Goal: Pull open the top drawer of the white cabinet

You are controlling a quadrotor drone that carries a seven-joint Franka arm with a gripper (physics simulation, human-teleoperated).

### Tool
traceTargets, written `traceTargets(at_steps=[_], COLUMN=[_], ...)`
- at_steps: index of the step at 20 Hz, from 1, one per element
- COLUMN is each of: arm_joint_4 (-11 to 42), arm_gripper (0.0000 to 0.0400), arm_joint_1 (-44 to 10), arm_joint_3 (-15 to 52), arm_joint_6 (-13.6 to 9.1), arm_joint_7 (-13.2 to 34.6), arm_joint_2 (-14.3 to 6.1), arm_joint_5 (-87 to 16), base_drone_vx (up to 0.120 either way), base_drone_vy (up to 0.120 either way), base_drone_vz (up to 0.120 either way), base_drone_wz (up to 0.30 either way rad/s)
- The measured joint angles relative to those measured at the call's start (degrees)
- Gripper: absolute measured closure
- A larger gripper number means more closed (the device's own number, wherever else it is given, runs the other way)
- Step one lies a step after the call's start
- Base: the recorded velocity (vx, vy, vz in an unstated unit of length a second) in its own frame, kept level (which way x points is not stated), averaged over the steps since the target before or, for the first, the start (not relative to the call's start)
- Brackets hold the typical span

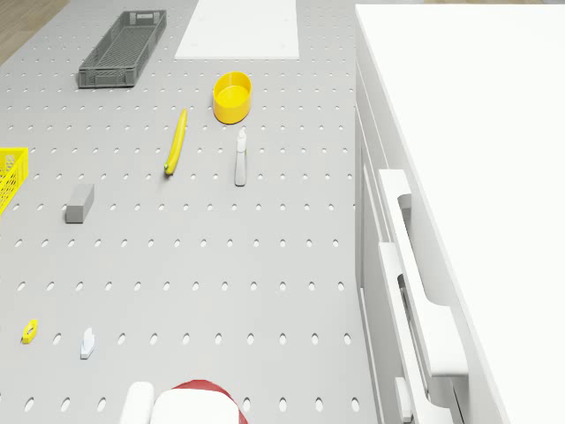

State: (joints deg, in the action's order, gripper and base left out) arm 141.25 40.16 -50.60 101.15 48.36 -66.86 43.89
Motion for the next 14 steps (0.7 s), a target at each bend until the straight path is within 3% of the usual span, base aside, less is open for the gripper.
traceTargets(at_steps=[4,14], arm_joint_4=[0.0,0.1], arm_gripper=[0.0095,0.0095], arm_joint_1=[0.2,0.8], arm_joint_3=[-0.1,-0.2], arm_joint_6=[0.2,0.7], arm_joint_7=[0.2,0.7], arm_joint_2=[-0.3,-0.9], arm_joint_5=[-0.2,-0.8], base_drone_vx=[0.120,0.120], base_drone_vy=[-0.100,0.000], base_drone_vz=[0.000,0.000], base_drone_wz=[0.000,0.000])
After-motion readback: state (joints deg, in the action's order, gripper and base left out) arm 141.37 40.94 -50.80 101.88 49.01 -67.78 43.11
